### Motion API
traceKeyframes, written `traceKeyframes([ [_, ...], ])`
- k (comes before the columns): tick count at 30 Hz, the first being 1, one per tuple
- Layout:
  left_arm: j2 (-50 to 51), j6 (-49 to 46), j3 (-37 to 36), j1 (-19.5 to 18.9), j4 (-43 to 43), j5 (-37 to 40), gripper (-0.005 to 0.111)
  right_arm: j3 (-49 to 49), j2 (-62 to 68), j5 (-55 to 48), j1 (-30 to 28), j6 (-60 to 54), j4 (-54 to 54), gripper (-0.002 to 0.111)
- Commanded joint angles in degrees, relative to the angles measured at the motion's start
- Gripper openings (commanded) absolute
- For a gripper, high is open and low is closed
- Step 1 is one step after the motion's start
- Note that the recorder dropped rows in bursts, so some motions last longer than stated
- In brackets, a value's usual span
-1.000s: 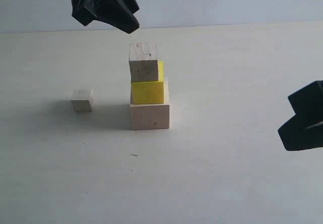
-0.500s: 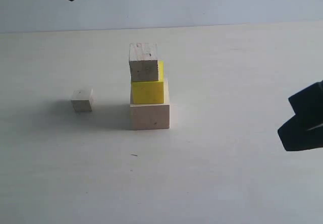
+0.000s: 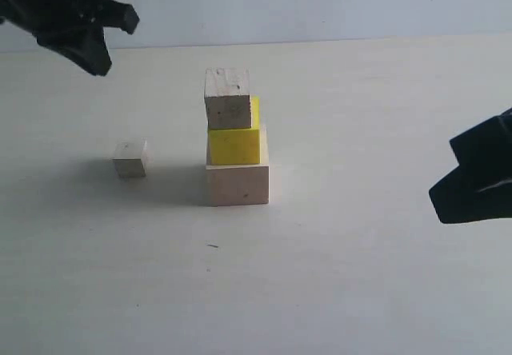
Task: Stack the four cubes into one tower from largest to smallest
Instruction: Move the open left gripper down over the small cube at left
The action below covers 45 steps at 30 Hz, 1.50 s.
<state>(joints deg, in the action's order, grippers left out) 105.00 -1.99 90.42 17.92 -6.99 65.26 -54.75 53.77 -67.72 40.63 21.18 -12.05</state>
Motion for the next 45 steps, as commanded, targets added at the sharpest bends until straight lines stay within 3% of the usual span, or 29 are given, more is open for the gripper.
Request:
traceKeyframes([
  [1, 5.17, 4.17, -0.93, -0.12, -0.74, -1.22, 0.030, 0.26, -0.36, 0.63, 0.01, -0.61, 0.23, 0.000],
  [6, 10.63, 4.17, -0.93, -0.12, -0.88, -1.22, 0.044, 0.26, -0.36, 0.63, 0.01, -0.61, 0.23, 0.000],
  [18, 13.78, 4.30, -0.93, -0.12, -0.41, -3.65, 0.045, 0.26, -0.36, 0.63, 0.01, -0.61, 0.23, 0.000],
  [25, 13.78, 5.40, -0.93, -0.12, 0.28, -2.62, 0.067, 0.26, -0.36, 0.63, 0.01, -0.61, 0.23, 0.000],
  [33, 13.78, 11.86, -0.93, 0.01, 0.39, -4.10, 0.067, 0.26, -0.36, 1.18, 0.01, -0.60, 0.23, 0.000],
  [45, 13.78, 11.66, -0.93, 0.01, 0.78, -6.48, 0.067, 0.26, -0.36, 1.31, 0.01, -0.60, 0.11, 0.000],
])
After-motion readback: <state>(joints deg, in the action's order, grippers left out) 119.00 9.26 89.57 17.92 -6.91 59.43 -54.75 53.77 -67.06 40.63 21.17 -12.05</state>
